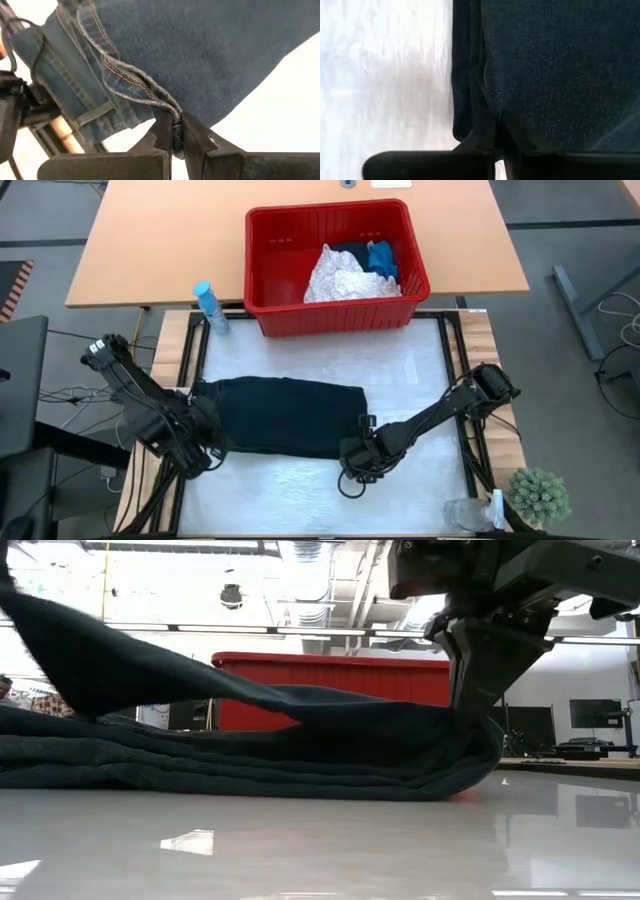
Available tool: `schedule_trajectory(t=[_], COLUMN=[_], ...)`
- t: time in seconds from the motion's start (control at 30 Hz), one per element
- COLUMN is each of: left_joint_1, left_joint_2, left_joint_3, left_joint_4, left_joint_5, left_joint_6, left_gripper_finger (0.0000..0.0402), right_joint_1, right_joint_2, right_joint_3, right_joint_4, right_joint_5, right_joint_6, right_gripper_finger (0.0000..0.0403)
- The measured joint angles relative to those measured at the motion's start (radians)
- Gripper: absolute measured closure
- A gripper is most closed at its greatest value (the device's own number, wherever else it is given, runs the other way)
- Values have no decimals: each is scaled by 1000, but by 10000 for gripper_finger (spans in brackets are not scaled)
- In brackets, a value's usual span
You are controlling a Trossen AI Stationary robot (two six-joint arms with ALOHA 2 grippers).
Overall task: Fold Laundry from Bin
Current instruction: Fold the black pants from the red bin
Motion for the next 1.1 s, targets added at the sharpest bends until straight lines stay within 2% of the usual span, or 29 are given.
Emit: schedule_trajectory(t=[0.17,0.43,0.7,0.87,0.93,1.1], left_joint_1=[-18,-24,-23,-25,-25,-23], left_joint_2=[31,46,45,42,29,-12], left_joint_3=[-93,-218,-253,-250,-225,-171], left_joint_4=[47,138,126,128,150,153], left_joint_5=[59,83,104,105,19,-346], left_joint_6=[15,22,65,8,-27,-50], left_gripper_finger=[395,371,302,262,258,262], right_joint_1=[2,2,9,9,9,9], right_joint_2=[0,0,0,0,4,9], right_joint_3=[0,0,-1,-1,-1,-2], right_joint_4=[-9,-19,-23,-12,1,8], right_joint_5=[-7,-33,-47,-46,-47,-46], right_joint_6=[-3,-6,-5,-6,-6,-5], right_gripper_finger=[369,364,364,364,364,362])
